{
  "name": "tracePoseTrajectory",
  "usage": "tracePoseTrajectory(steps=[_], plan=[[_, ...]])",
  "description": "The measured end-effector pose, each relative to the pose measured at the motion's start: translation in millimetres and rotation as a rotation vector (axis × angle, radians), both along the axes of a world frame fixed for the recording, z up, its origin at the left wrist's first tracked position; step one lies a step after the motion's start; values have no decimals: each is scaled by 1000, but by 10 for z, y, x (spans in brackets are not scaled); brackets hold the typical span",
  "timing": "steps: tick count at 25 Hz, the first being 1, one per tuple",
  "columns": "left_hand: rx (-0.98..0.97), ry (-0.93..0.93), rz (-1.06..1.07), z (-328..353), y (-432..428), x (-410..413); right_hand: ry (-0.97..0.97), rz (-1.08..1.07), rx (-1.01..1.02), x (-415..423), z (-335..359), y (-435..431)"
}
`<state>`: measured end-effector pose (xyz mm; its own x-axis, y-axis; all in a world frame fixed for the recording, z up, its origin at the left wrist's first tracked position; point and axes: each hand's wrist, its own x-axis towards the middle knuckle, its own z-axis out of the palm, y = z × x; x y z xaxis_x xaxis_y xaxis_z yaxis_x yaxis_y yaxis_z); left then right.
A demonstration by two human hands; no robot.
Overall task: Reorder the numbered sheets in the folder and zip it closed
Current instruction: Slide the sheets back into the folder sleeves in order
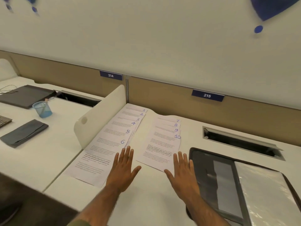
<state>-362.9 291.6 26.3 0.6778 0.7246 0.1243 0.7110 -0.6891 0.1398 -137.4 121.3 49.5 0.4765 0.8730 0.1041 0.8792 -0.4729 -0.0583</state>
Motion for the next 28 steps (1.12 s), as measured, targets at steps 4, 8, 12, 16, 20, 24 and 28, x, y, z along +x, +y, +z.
tracePoseTrajectory(steps=[4, 8, 12, 16, 20, 24, 28], plan=[[-39, -19, -15, 73, 87, 125, -24, 36, 17, 7, 87, 212], [-33, -28, 13, 206, 210, 217, -42, 46, 68, 153, 128, 571], [-23, 39, 64, 154, 383, 124, -10, 115, 57, 41, 42, 800], [-50, 68, 49, 130, 675, 198, 18, 87, 6, 21, 2, 1028], [-72, 71, 26, 31, 1236, 262, 78, 73, -68, -27, -137, 1390], [-108, 65, 8, -140, 1920, 295, 146, 56, -130, -52, -320, 1915], [-143, 82, -7, -364, 2652, 417, 102, 19, -134, 30, -524, 2557]])
